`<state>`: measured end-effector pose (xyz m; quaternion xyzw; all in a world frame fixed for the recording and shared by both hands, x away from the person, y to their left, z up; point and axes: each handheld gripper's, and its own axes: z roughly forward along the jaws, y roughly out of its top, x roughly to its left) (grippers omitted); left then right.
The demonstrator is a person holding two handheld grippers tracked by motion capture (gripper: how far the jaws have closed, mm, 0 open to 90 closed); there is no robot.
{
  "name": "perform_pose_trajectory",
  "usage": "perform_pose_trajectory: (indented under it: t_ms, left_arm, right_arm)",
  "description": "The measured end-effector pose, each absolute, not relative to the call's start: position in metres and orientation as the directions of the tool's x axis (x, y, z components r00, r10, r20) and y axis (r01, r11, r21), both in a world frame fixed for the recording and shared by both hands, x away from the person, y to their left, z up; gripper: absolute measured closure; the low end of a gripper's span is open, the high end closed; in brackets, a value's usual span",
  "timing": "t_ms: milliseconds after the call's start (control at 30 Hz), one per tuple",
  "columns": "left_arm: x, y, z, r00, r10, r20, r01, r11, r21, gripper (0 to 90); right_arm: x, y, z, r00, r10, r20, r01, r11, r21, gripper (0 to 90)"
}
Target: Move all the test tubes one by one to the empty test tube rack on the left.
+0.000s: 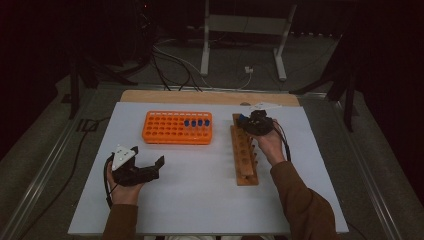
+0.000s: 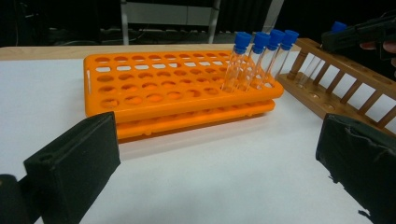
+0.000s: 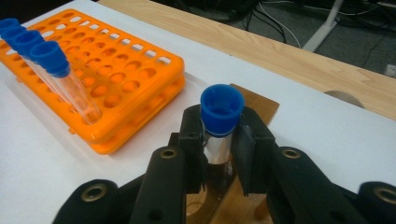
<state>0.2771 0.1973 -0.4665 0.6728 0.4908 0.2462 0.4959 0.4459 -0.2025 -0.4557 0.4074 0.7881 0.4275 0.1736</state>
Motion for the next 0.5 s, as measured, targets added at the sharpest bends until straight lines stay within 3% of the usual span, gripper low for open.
perform_pose_trajectory:
  t_ms: [500]
  left_arm:
    - [0.277,0.196,-0.468,0.398,0.904,-0.156,0.419,-0.028,0.907,0.7]
  right_arm:
    - [0.44,-0.204,-0.445,-0.603,0.795,0.073,0.469,0.279,0.838,77.3]
